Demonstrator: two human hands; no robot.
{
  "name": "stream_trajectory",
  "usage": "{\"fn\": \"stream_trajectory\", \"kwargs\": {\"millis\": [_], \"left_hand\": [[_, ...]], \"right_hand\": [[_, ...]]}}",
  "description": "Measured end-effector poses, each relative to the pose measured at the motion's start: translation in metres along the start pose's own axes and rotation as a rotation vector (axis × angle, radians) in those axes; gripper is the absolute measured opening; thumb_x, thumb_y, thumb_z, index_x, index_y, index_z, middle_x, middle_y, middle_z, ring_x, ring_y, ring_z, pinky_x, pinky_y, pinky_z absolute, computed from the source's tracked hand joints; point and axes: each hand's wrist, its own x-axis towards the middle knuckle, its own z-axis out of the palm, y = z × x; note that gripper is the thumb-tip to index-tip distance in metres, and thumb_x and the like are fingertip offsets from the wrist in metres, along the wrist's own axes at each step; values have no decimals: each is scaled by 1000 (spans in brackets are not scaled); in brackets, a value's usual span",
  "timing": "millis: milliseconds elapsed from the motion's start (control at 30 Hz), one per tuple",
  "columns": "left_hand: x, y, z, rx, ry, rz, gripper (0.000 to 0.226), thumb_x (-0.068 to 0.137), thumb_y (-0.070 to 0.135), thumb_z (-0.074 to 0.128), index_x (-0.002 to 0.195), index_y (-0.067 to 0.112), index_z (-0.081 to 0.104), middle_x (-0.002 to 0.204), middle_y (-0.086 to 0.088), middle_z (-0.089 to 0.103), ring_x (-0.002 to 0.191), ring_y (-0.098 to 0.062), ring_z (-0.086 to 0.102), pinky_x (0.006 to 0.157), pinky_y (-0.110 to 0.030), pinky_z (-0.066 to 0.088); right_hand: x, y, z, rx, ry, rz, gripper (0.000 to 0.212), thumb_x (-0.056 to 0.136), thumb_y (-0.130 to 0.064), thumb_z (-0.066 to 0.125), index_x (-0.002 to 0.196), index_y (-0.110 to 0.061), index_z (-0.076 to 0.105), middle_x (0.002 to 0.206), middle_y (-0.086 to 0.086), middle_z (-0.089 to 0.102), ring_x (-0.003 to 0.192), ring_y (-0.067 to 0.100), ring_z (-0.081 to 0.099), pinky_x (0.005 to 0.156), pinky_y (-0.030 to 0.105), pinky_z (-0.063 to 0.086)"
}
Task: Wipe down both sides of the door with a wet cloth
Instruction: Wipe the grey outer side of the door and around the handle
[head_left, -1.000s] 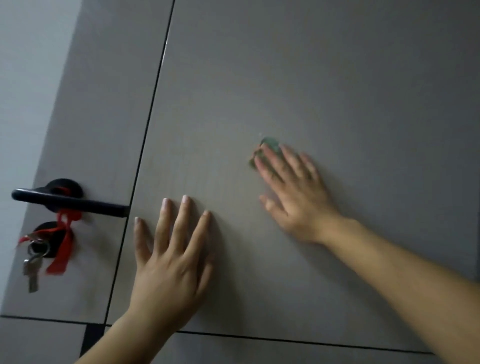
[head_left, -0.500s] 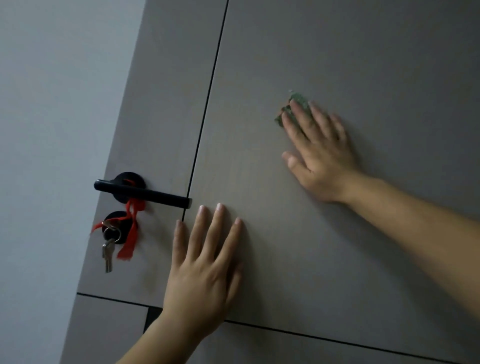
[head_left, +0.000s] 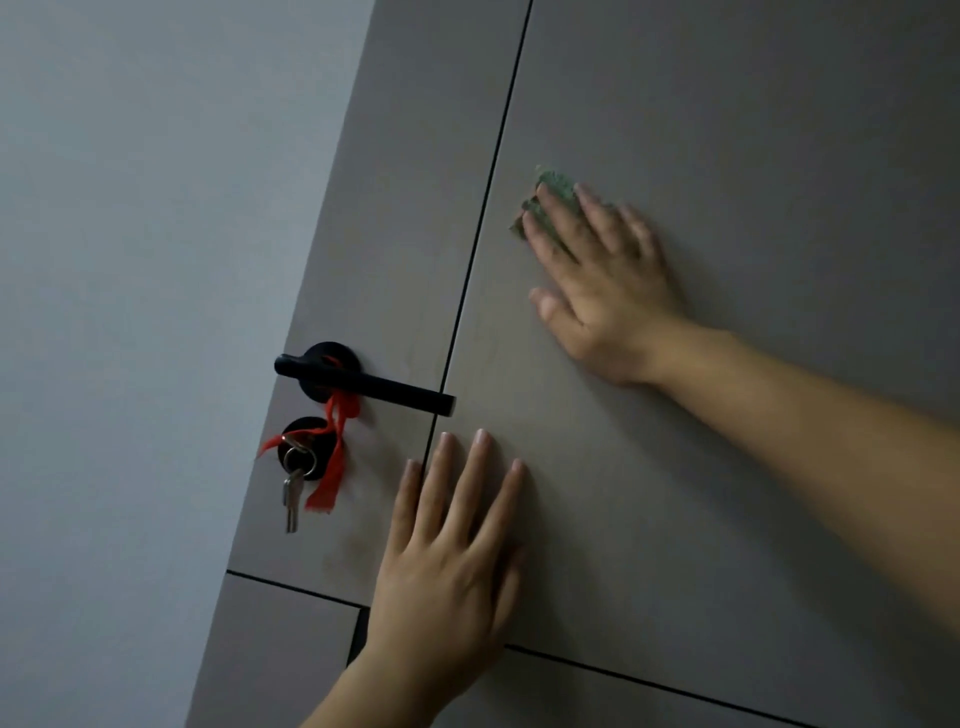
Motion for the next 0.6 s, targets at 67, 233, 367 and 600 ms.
{"fn": "stream_trajectory", "kwargs": {"millis": [67, 233, 367, 600], "left_hand": [[-5, -5, 0, -5, -1, 9, 71, 97, 45, 49, 162, 21, 32, 172, -11, 18, 159, -39, 13, 125, -56, 17], [-19, -19, -2, 36, -51, 24, 75, 95, 48, 50, 163, 24, 29, 172, -10, 19, 159, -38, 14, 124, -53, 17], [-22, -17, -3, 25, -46, 8, 74, 96, 49, 51, 163, 24, 30, 172, -9, 19, 159, -38, 12, 126, -53, 15], [-33, -20, 3, 26, -42, 16, 75, 94, 52, 52, 161, 24, 35, 171, -11, 23, 159, -37, 17, 125, -53, 19]], "right_hand": [[-24, -17, 11, -26, -30, -208, 76, 93, -53, 16, 164, -26, 13, 172, -2, 2, 159, 26, 2, 125, 48, 2], [-34, 1, 7, -146, -99, -498, 67, 97, -49, 24, 161, -29, 21, 169, -2, 14, 156, 28, 19, 124, 49, 18], [46, -2, -12, -50, -59, -167, 76, 93, -55, 16, 163, -33, 0, 171, -8, -11, 158, 23, -4, 125, 46, -1], [-1, -46, 7, -154, -94, -608, 69, 97, -50, 18, 163, -29, 17, 171, -2, 7, 158, 26, 9, 125, 47, 9]]}}
